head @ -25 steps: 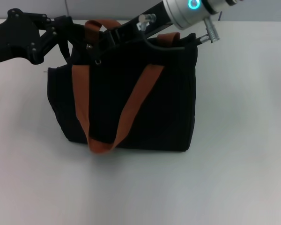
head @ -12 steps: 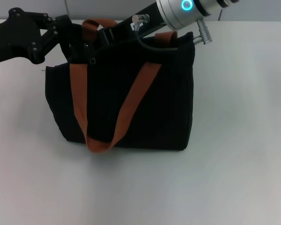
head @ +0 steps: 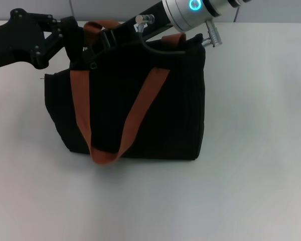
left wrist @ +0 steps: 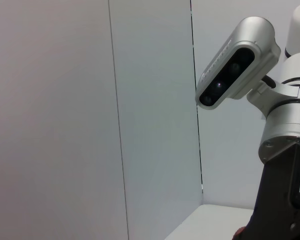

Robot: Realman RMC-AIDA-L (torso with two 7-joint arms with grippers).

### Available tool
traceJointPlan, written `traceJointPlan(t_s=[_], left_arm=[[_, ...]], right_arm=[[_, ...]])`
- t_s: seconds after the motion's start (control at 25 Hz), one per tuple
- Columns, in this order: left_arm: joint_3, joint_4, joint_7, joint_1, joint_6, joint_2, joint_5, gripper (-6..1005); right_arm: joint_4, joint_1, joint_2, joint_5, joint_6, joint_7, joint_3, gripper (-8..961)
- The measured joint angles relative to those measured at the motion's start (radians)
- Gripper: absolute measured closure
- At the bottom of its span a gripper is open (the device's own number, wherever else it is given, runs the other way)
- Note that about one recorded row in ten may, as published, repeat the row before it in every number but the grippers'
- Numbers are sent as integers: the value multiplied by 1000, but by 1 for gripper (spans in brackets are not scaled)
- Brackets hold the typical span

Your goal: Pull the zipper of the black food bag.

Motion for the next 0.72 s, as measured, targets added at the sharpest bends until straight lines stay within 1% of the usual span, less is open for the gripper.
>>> traceJointPlan(t_s=[0.4,0.72], left_arm=[[1,-3,2,0,3,1,0,978],[1,-5,7,0,3,1,1,978]], right_arm=[[14,4,1,4,6,0,-1,761],[13,10,2,0,35,0,-36,860]])
